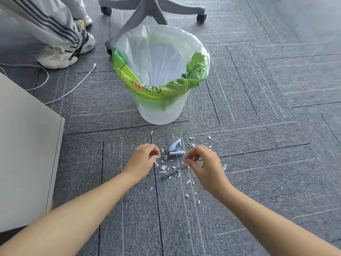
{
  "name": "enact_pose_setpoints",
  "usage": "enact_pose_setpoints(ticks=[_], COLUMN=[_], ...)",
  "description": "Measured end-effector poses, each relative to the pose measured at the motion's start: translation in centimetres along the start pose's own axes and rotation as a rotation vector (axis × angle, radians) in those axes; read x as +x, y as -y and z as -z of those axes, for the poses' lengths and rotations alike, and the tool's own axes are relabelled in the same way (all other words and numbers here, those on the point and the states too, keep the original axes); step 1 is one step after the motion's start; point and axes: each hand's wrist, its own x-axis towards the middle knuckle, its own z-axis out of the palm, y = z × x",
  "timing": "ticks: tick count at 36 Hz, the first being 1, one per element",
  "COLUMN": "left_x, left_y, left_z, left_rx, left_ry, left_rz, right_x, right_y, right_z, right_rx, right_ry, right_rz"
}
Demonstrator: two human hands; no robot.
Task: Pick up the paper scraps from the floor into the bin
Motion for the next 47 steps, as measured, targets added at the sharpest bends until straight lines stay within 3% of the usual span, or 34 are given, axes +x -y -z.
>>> enact_pose_setpoints(ticks=[9,13,17,21,23,27,30,35,38,41,44,47], left_x=[-1.7,1.7,6.2,8.5,8.7,8.3,7.4,1.9,-1.3,-3.0,-3.2,-2.8], left_y=[-11.7,-14.7,-14.3,-12.8,-12.4,-12.2,-12.2,-11.4,-9.7,-7.3,-3.5,0.9], left_z=[12.8,17.4,19.4,19.5,19.2,19.0,19.2,17.6,14.4,10.8,7.1,3.7], left_rx=[-0.339,-0.295,-0.157,0.022,0.135,0.144,0.103,-0.033,-0.113,-0.208,-0.194,-0.157], left_ry=[-0.495,-0.621,-0.618,-0.416,-0.333,-0.364,-0.423,-0.573,-0.569,-0.514,-0.41,-0.258], left_rz=[-0.272,-0.354,-0.239,-0.085,-0.079,-0.091,-0.168,-0.499,-0.555,-0.508,-0.318,-0.014], right_x=[7.3,12.7,17.1,18.0,17.5,16.7,15.7,10.4,6.8,4.4,3.3,2.9], right_y=[10.4,14.0,13.9,12.9,13.0,13.3,13.3,11.6,8.8,5.1,1.4,-1.3], right_z=[6.9,8.4,8.0,7.4,7.3,7.4,7.3,5.3,2.3,-1.5,-4.5,-6.3], right_rx=[0.197,0.144,-0.061,-0.191,-0.304,-0.424,-0.34,-0.15,-0.104,-0.172,-0.312,-0.469], right_ry=[-0.348,-0.396,-0.332,-0.322,-0.312,-0.339,-0.402,-0.475,-0.414,-0.192,0.054,0.173], right_rz=[0.299,0.278,0.149,0.094,0.069,0.094,0.164,0.426,0.501,0.384,0.202,0.103])
